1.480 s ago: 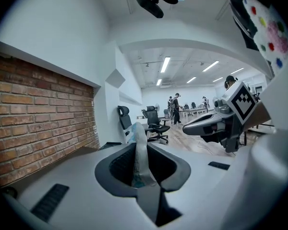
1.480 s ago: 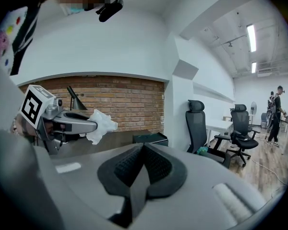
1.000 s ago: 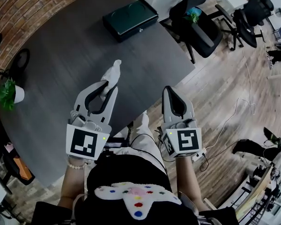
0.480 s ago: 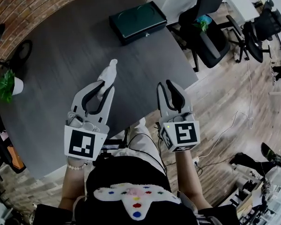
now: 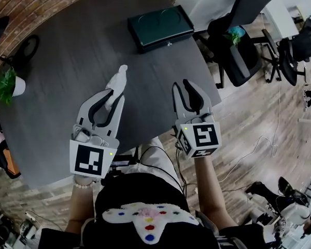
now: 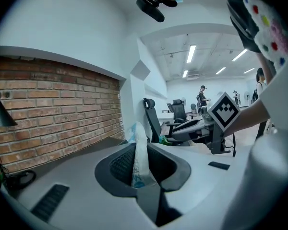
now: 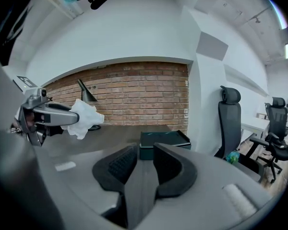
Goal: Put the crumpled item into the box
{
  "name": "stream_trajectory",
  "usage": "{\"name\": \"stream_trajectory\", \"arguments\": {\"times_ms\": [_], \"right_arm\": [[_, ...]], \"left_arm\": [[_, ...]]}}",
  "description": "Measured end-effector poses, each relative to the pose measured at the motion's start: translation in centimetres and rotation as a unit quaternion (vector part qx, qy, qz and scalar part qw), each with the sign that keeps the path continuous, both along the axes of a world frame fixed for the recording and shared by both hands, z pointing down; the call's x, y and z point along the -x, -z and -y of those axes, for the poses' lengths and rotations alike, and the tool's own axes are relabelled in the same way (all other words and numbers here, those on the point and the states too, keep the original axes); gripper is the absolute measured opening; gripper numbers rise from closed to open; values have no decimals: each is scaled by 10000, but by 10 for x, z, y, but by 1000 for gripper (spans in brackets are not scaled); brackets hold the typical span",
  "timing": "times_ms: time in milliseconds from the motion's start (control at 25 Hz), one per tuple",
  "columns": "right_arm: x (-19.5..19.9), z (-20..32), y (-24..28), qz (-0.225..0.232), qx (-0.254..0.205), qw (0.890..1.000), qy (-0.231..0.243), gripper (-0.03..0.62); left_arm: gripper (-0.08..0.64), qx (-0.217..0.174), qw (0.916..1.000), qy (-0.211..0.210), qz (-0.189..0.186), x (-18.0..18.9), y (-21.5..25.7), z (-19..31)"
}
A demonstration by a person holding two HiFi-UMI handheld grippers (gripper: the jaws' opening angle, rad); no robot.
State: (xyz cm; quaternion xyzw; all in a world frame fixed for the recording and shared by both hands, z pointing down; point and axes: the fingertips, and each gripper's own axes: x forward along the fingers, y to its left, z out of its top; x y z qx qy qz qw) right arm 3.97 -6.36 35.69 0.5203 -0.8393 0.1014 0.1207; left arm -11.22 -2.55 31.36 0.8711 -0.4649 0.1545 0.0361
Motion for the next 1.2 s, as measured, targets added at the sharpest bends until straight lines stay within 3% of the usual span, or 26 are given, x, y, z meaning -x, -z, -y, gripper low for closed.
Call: {"name": "stream_trajectory", "arguments": {"times_ms": [760,1200], "right_arm": [[-11,100,-53,-120,254,9982,527,123],[-13,142,-96,-221,426,9972,570,123]], "left_arm": [[63,195,9963,840,54,0,-22,41],[63,288,9944,1005,163,1,-40,56]]}}
